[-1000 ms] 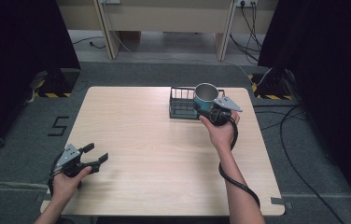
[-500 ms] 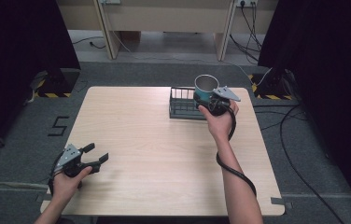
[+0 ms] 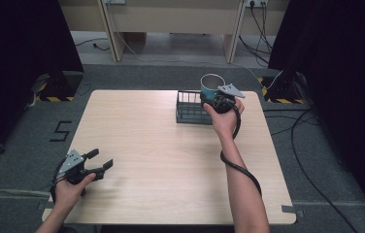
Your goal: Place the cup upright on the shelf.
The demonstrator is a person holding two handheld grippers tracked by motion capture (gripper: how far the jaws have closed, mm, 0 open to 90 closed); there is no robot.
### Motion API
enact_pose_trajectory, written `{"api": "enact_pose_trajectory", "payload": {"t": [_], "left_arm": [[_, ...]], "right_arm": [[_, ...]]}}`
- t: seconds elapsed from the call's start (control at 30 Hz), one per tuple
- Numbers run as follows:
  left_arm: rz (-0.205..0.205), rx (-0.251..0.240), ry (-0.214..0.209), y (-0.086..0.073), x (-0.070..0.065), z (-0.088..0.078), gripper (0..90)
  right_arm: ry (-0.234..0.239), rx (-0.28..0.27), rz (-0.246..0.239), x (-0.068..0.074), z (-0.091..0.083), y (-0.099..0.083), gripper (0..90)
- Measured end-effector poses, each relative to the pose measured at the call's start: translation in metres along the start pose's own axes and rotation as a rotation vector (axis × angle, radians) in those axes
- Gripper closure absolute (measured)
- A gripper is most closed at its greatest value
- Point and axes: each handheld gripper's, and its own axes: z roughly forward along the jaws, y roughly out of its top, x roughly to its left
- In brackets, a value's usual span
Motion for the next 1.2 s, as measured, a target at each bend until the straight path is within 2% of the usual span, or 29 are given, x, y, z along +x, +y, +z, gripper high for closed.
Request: {"api": "enact_pose_trajectory", "payload": {"t": [0.63,1.2], "left_arm": [[-0.004,-0.006,-0.003,0.000,0.000,0.000,19.1],[-0.006,-0.008,-0.006,0.000,0.000,0.000,19.1]], "right_arm": [[-0.019,0.026,0.020,0.002,0.026,0.003,19.1],[-0.038,0.088,0.014,0.006,0.040,-0.008,19.0]]}}
